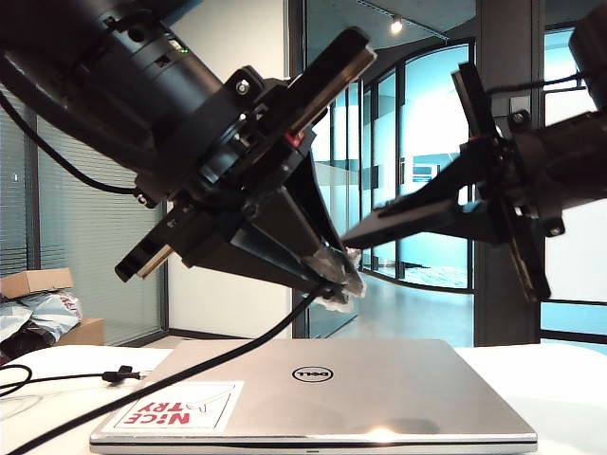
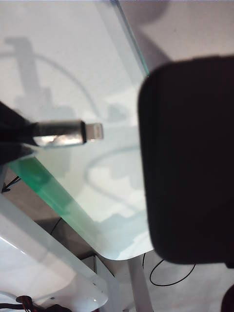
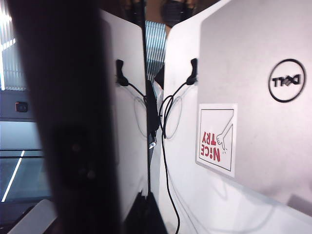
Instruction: Pick up the charging cable and the phone, plug the charging cable into the charging port on the phone, and finally place them back on the table.
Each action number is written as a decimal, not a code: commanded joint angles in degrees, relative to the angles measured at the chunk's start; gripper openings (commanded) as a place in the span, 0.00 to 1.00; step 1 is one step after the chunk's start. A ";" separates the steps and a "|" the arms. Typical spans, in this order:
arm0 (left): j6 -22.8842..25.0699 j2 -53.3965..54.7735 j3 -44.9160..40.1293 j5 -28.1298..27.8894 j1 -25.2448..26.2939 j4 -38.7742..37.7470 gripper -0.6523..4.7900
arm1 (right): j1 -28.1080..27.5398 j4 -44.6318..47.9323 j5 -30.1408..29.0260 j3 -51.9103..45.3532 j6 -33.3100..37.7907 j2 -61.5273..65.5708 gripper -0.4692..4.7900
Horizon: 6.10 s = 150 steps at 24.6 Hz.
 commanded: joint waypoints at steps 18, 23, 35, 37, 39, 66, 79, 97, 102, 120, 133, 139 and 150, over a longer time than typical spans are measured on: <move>4.59 -0.04 0.13 0.22 -0.09 0.02 0.11 | 3.80 7.78 0.81 0.13 2.58 4.57 0.08; 4.59 -0.04 0.13 0.20 -0.07 0.24 0.11 | 4.81 7.78 0.96 0.11 2.60 4.57 0.08; 0.46 -0.04 0.13 0.24 -0.04 0.92 0.11 | 4.83 9.07 -0.33 0.11 1.25 4.57 0.08; 0.48 -0.04 0.13 0.24 -0.04 1.09 0.11 | 4.83 9.05 -0.52 0.11 1.20 4.57 0.08; 0.48 -0.04 0.13 0.24 -0.04 1.14 0.11 | 4.85 9.03 -0.50 0.11 0.94 4.57 0.08; 3.98 -0.04 0.13 0.22 0.00 5.18 0.11 | 6.29 8.26 -0.22 0.11 -0.09 4.55 0.08; 15.61 -3.50 6.05 -0.07 0.17 -3.74 0.44 | -2.27 -8.81 4.15 3.78 -12.48 4.46 0.08; 33.75 -8.74 12.33 -0.66 26.10 -15.13 0.11 | -17.00 -76.13 17.11 35.23 -55.84 13.03 0.08; 34.62 -8.76 12.33 -0.66 27.08 -14.99 0.11 | -17.09 -76.83 17.90 37.00 -55.84 19.45 0.08; 34.62 -8.76 12.33 -0.66 27.08 -14.99 0.11 | -17.27 -83.23 25.94 41.68 -56.22 26.95 0.40; 34.60 -8.76 12.33 -0.66 27.06 -15.28 0.11 | -17.29 -99.19 33.38 53.99 -57.00 26.43 0.40; 34.58 -8.76 12.33 -0.66 27.06 -16.37 0.11 | -17.25 -101.35 33.31 55.28 -57.27 22.73 0.36; 34.53 -10.10 12.22 -0.70 27.10 -17.79 0.11 | -15.52 -96.21 33.18 51.15 -57.53 8.39 0.09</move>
